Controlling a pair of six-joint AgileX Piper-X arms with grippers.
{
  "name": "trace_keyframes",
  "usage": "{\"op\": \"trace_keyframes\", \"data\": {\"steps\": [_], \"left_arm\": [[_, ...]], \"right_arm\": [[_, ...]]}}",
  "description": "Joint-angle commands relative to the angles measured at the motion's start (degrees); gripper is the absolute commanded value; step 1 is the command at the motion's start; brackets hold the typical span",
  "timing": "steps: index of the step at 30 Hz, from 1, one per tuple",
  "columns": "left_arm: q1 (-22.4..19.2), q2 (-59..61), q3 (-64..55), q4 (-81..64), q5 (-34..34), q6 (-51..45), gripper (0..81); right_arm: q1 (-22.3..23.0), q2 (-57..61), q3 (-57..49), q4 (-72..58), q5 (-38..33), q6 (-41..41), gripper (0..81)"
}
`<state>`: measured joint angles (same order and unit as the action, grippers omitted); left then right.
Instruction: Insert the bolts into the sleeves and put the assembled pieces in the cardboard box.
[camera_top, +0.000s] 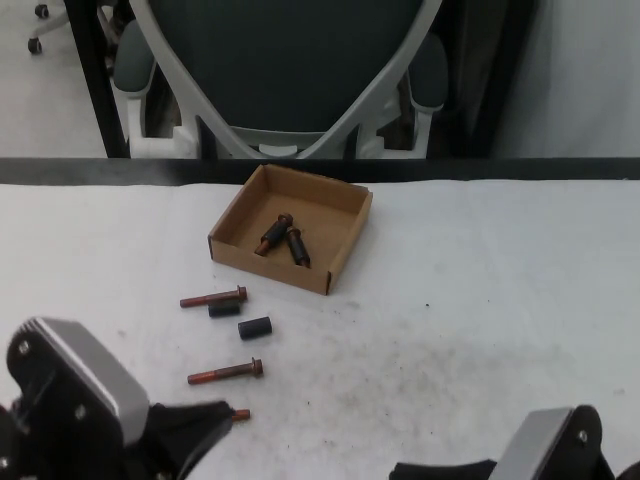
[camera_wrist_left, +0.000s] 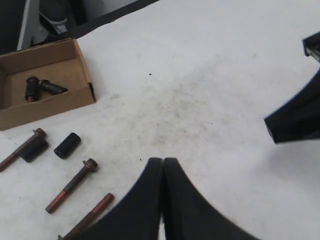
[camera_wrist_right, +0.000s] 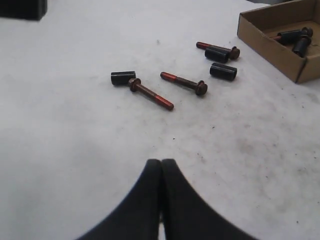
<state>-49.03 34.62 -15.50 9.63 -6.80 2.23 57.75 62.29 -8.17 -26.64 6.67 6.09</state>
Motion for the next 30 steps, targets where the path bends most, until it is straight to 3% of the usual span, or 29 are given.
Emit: {"op": "trace_keyframes", "data": {"steps": [1,10,18,22,30], "left_arm": [[0.4,1.0,-1.9,1.6,-1.6,-1.4,0.3],[7.8,12.6,-8.9,8.4,0.6,-3.2,0.3],[14.2,24.6,-16.0,8.1,8.8,-1.0,0.3],[15.3,30.4,-20.9,8.1,12.6,5.4,0.3],[16.0,44.7,-33.5,17.0,9.4,13.3,0.3]], "right_arm": [[3.0,-0.6,0.2,-1.3,1.5,-0.5,0.2],[6.1,-0.6,3.2,-4.2,6.1,-1.8,0.2],[6.2,-0.9,8.2,-14.9,5.8,1.5,0.2],[6.2,-0.9,8.2,-16.9,5.8,1.7,0.2],[6.2,-0.9,8.2,-16.9,2.9,1.7,0.2]]}}
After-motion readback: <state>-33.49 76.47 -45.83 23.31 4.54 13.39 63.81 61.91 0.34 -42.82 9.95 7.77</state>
